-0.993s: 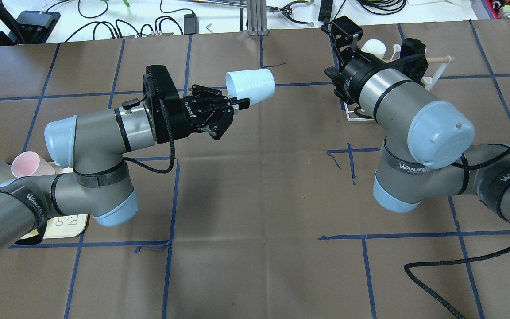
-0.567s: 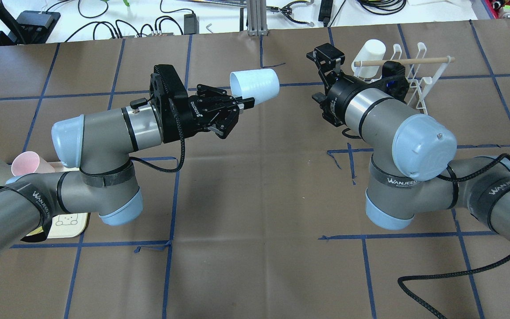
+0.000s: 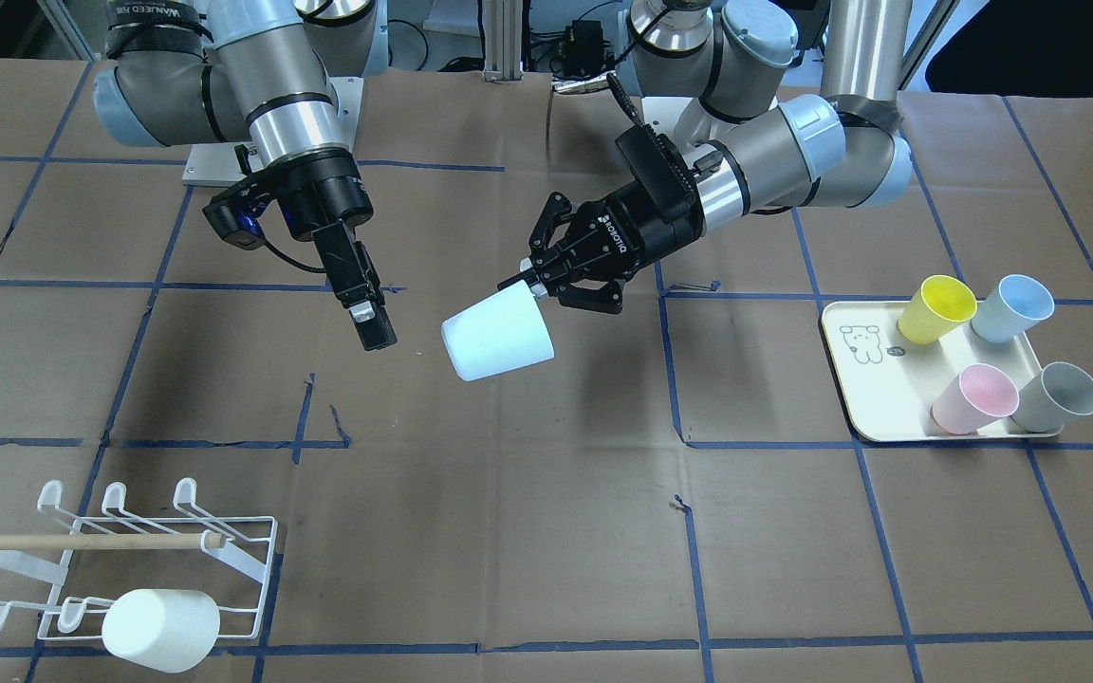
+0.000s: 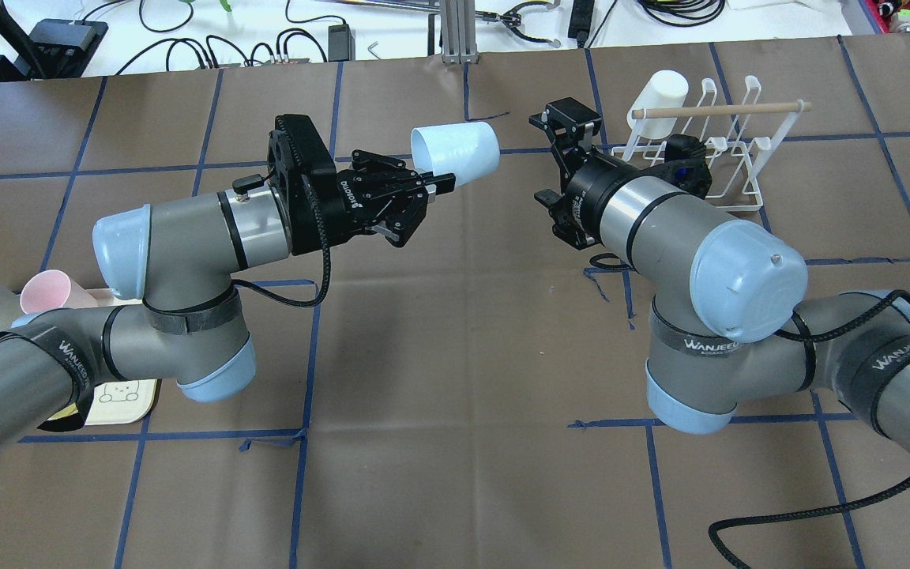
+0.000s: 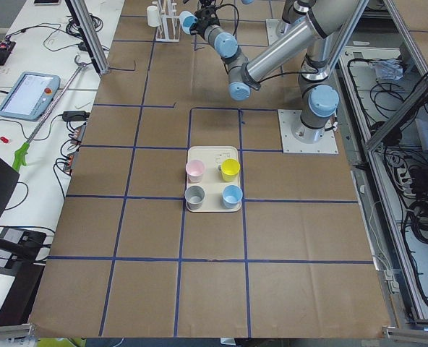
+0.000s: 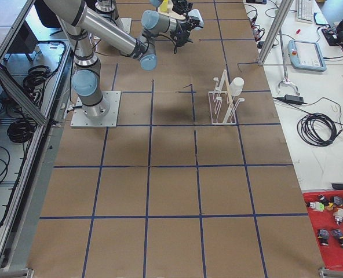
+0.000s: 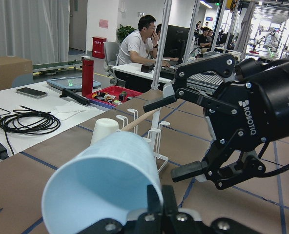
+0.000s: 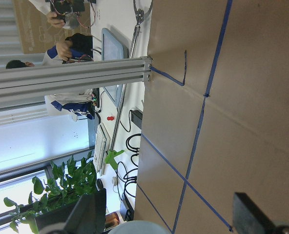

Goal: Transfer IKEA cup to right arm and place on rack

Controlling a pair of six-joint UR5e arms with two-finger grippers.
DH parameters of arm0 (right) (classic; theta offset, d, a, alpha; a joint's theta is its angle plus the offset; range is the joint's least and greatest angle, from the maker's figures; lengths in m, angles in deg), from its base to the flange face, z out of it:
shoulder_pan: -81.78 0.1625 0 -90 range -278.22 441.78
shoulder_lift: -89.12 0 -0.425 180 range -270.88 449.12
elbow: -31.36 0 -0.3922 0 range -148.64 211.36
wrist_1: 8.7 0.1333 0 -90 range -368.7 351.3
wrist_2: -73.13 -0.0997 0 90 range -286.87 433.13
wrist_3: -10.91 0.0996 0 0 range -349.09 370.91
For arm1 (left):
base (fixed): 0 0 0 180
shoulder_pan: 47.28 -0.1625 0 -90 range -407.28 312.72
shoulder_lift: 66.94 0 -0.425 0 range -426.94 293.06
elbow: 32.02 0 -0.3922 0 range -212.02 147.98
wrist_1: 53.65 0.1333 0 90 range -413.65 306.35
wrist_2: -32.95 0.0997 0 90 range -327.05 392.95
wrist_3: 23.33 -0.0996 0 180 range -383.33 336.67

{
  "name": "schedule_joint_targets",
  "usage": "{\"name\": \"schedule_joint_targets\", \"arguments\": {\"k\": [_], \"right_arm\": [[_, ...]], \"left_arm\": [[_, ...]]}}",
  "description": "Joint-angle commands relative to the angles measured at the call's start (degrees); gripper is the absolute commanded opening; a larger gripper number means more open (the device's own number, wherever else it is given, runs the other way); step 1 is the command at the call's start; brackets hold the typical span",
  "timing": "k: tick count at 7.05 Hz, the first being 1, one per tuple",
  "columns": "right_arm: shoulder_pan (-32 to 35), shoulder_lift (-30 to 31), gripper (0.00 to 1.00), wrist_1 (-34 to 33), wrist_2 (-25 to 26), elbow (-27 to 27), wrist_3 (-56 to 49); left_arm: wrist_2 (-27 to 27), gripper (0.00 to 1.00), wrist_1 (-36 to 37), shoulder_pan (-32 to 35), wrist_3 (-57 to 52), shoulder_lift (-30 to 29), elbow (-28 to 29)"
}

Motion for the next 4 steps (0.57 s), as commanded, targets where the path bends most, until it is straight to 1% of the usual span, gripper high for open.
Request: {"name": "schedule_joint_targets", "arguments": {"k": [1, 4], "right_arm": [[2.77, 0.03, 1.00, 1.34, -0.26, -1.34, 0.18], [4.36, -0.23, 1.00, 1.35, -0.26, -1.53, 0.27]], "left_arm": [[0.00, 0.01, 0.00, -0.03, 0.05, 0.07, 0.00], [0.00, 0.02, 0.09, -0.03, 0.49, 0.07, 0.00]]}}
